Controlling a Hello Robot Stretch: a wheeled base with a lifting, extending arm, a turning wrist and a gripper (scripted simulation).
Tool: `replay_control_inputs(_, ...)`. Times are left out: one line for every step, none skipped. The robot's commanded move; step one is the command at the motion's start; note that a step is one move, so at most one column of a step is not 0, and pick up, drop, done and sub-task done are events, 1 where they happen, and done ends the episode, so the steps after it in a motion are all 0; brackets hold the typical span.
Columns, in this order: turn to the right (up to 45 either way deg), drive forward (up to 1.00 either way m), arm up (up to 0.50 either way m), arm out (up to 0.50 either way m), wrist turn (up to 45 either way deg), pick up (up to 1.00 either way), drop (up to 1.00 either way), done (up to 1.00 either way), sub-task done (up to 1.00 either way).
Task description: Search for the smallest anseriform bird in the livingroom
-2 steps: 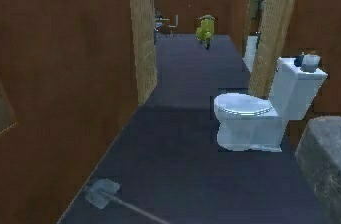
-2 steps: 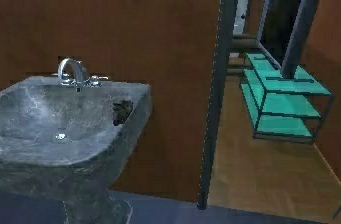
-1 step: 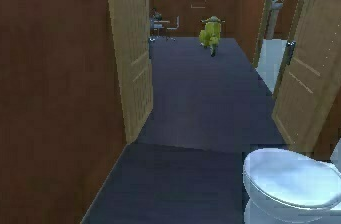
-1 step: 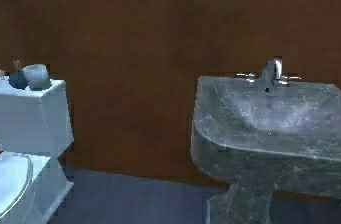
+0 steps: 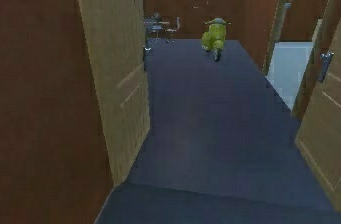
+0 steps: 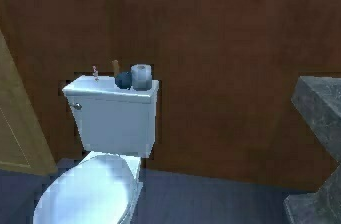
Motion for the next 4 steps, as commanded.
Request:
replay_control_inputs(6.0,0.00,0.00,0.00,0.0,0.00,0.00,0.00,0.00)
replay_control_inputs(0.0,1.00,0.00,0.00,0.0,0.00,0.00,0.00,0.00)
replay_control_inputs(0.0,1.00,0.00,0.00,0.0,0.00,0.00,0.00,0.00)
replay_control_inputs(3.0,0.00,0.00,0.00,0.0,0.00,0.00,0.00,0.00)
